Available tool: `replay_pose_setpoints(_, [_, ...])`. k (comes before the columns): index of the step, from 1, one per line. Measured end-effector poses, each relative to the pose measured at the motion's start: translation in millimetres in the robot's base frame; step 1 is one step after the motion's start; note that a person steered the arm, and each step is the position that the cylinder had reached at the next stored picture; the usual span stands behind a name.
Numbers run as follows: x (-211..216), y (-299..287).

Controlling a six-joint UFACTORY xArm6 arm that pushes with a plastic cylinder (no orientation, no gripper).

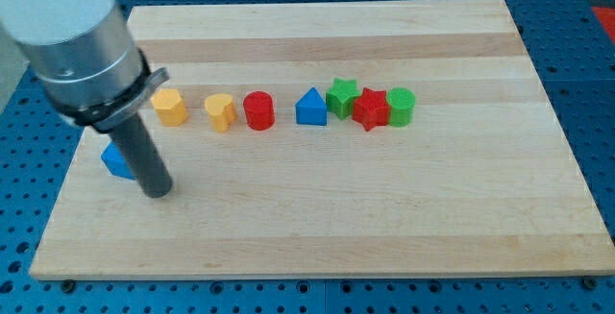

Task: Move the yellow hexagon along with the yellow heart and red circle right a bit

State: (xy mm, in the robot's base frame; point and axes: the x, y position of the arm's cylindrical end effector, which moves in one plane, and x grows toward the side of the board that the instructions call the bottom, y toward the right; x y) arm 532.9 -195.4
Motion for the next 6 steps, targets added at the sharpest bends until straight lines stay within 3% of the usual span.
replay_pose_setpoints(3, [-35.9,-24.9])
replay_pose_setpoints(4, [-3.6,-54.8])
replay_pose_setpoints(5, [-4.0,-107.1])
replay_pose_setpoints(6, [-9.0,-109.5])
